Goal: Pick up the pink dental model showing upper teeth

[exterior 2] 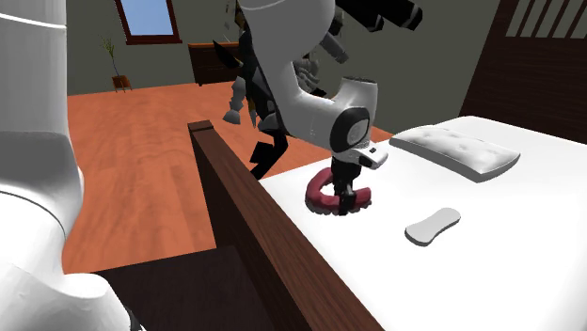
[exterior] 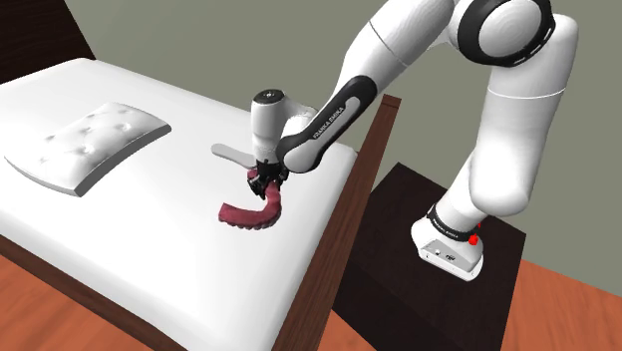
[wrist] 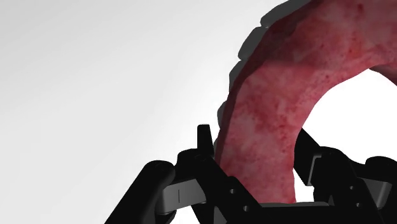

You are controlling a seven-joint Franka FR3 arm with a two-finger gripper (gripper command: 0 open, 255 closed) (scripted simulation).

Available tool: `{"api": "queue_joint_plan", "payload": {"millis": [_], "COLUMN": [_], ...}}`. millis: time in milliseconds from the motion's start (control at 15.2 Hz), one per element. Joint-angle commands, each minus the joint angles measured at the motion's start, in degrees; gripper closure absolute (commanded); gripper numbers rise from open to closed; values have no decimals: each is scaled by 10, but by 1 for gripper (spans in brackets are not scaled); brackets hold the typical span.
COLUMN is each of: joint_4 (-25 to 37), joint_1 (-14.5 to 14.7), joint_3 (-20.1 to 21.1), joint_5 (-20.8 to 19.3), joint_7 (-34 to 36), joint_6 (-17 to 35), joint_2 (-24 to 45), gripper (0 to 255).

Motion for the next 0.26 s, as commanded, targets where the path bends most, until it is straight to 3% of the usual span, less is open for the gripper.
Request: {"api": "queue_joint_plan", "payload": {"millis": [0,198], "joint_4": [0,0], "joint_1": [-3,-5], "joint_3": [5,7], "joint_5": [8,12], "joint_7": [-4,-7], "joint_6": [-14,-21], "joint_2": [-14,-22], "gripper": [255,255]}}
